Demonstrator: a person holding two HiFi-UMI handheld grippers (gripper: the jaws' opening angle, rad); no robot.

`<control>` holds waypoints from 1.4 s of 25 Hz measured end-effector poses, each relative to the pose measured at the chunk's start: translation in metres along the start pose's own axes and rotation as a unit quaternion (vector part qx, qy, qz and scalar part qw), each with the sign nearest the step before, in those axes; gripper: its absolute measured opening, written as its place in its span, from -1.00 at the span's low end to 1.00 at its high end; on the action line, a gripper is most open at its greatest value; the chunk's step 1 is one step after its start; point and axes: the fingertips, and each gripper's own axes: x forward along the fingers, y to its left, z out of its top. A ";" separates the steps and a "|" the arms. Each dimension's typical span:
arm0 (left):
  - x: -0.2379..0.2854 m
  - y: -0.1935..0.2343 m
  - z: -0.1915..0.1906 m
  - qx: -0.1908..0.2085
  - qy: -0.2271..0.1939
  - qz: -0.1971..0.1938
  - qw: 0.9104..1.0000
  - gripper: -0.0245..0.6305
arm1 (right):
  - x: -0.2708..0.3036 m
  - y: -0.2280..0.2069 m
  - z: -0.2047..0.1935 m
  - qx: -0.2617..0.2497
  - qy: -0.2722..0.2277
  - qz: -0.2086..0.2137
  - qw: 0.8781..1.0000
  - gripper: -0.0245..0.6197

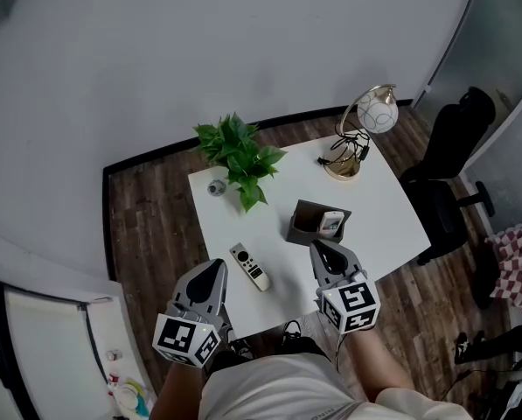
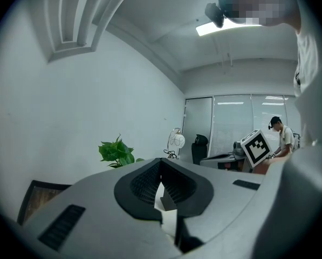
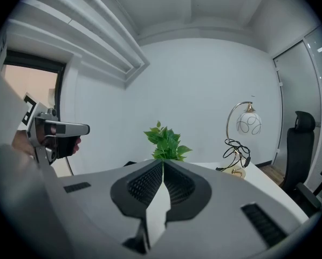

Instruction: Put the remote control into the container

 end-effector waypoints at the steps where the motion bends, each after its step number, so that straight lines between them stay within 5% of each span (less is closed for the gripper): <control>1: -0.002 0.001 -0.001 -0.001 0.000 0.001 1.000 -0.90 | 0.002 0.003 0.000 -0.001 0.003 0.003 1.000 -0.87; 8: -0.024 0.022 -0.003 -0.014 -0.010 0.032 0.999 -0.90 | 0.037 0.040 -0.019 -0.038 0.077 0.055 0.995 -0.84; 10: -0.032 0.030 -0.005 -0.019 -0.012 0.042 0.999 -0.90 | 0.051 0.057 -0.030 -0.043 0.107 0.077 0.990 -0.59; 14: -0.052 0.049 -0.012 -0.033 -0.019 0.066 0.997 -0.90 | 0.083 0.084 -0.054 -0.063 0.162 0.114 0.978 -0.41; 21: -0.087 0.084 -0.025 -0.042 -0.021 0.122 0.991 -0.90 | 0.139 0.121 -0.112 -0.098 0.287 0.163 0.939 -0.20; 35: -0.126 0.130 -0.056 -0.083 -0.008 0.165 0.983 -0.90 | 0.209 0.124 -0.210 -0.114 0.472 0.123 0.865 -0.12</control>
